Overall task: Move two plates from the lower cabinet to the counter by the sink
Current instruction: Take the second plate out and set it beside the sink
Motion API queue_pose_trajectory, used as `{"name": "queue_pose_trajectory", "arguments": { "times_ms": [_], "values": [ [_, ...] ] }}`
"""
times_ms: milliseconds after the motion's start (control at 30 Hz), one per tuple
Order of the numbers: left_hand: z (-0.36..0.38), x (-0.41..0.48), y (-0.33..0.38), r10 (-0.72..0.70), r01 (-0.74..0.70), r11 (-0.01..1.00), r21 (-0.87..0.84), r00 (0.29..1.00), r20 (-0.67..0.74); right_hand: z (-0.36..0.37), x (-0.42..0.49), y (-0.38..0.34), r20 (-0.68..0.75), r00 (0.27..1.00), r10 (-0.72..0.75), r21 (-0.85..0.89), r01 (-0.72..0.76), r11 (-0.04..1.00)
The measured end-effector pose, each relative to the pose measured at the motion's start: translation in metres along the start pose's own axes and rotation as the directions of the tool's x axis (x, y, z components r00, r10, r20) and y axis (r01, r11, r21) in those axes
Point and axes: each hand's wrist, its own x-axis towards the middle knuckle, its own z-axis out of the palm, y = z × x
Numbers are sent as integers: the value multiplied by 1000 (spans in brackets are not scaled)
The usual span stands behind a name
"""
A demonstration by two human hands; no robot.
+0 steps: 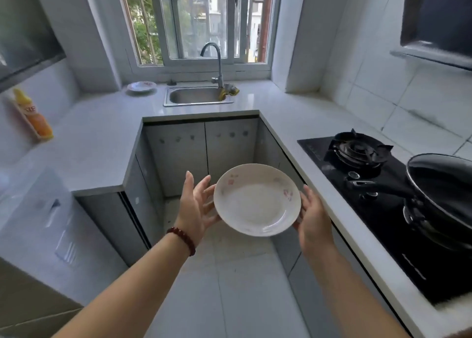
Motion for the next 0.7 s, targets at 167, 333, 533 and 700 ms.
{"name": "queue_pose_trajectory", "arguments": {
  "times_ms": [167,333,533,700],
  "values": [
    [-9,74,44,8,-8,1000,-20,1000,-6,56,68,-17,35,999,33,43,-34,998],
    [-9,154,78,39,-39,998,-41,999,-5,99,149,-26,21,1000,14,71,-15,997],
    [0,265,118,65,-67,997,-43,996,-56,154,262,-43,83,996,13,97,-21,995],
    [5,347,153,94,-103,992,-73,989,-117,204,349,-62,155,988,23,82,-36,996]
  ]
}}
